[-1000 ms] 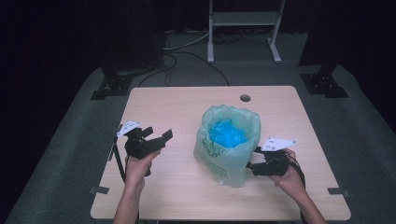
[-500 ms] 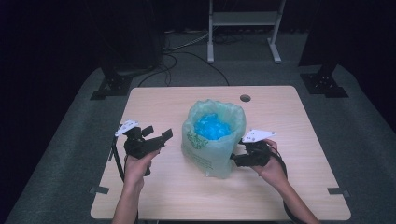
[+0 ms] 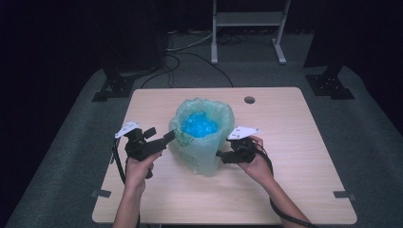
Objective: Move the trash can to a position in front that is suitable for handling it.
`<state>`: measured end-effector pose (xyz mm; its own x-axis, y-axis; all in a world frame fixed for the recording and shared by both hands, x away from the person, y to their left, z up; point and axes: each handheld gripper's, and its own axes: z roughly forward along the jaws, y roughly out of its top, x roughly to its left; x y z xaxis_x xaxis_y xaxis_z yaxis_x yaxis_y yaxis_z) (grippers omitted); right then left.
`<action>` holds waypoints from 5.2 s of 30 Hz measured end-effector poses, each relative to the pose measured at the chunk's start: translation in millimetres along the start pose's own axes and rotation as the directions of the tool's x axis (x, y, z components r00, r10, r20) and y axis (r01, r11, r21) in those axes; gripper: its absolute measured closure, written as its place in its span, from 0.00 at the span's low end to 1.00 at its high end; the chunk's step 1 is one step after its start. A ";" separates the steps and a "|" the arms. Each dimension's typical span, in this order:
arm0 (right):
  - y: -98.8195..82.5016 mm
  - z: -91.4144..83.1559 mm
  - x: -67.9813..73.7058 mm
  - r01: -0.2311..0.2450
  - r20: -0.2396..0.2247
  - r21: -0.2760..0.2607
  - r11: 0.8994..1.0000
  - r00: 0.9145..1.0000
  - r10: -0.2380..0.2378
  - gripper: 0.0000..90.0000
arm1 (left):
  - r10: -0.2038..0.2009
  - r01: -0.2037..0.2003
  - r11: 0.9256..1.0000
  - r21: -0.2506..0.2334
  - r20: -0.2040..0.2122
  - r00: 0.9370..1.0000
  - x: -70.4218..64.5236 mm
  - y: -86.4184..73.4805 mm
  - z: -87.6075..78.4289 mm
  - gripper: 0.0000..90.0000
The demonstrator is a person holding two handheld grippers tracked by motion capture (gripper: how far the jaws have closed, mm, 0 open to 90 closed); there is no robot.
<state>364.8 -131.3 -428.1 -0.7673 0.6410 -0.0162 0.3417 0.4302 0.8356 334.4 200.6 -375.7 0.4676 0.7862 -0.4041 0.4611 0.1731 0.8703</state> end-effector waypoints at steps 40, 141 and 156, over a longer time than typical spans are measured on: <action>-32.0 -48.8 -33.3 -0.117 0.082 -0.014 0.993 0.990 0.118 0.31 | 0.067 -0.063 0.997 0.042 -0.114 0.991 5.2 16.2 34.6 0.23; 132.6 -2.7 -17.5 -0.291 0.110 -0.069 0.954 0.949 0.297 1.00 | 0.059 -0.036 0.986 -0.161 0.138 0.989 -14.4 8.1 23.4 0.99; 141.8 5.8 2.5 -0.370 -0.117 -0.044 0.928 0.925 0.363 1.00 | 0.088 -0.067 0.990 -0.125 0.168 0.982 -27.3 -0.3 35.7 0.99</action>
<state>414.5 -65.0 -312.8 -0.6487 0.6746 0.3522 0.5771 0.1344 0.8055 348.3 158.0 -374.9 0.6266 0.6872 -0.3676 0.3310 0.1924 0.9238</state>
